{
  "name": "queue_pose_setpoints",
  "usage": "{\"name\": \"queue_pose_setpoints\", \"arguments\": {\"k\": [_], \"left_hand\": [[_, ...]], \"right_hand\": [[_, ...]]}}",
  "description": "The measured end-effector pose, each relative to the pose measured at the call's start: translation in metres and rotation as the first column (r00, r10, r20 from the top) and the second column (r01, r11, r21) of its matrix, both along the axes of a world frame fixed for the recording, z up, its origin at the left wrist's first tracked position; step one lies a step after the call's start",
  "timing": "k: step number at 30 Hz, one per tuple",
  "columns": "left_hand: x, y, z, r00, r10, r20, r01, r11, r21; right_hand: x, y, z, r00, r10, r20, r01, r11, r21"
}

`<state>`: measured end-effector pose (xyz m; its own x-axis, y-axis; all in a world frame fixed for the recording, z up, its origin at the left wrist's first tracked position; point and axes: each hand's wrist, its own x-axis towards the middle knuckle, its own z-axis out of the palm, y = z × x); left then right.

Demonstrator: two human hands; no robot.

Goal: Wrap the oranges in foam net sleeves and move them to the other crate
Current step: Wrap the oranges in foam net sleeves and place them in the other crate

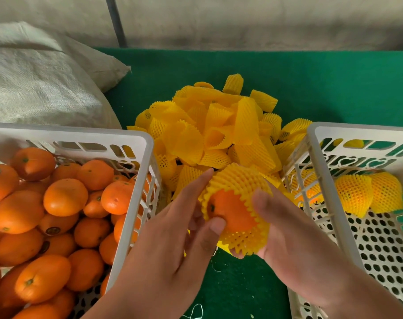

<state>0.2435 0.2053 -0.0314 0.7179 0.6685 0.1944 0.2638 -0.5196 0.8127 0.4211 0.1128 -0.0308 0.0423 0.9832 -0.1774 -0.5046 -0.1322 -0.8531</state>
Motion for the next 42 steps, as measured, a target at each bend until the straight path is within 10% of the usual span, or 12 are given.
{"name": "queue_pose_setpoints", "arguments": {"k": [14, 42], "left_hand": [[-0.002, 0.000, -0.003, 0.979, 0.205, 0.002, -0.204, 0.972, 0.118], [-0.007, -0.008, 0.002, 0.983, 0.111, 0.149, -0.172, 0.844, 0.508]], "right_hand": [[-0.013, 0.003, -0.007, 0.832, -0.160, 0.531, 0.175, 0.984, 0.023], [-0.021, 0.001, -0.003, 0.664, -0.381, 0.643, 0.316, 0.923, 0.220]]}}
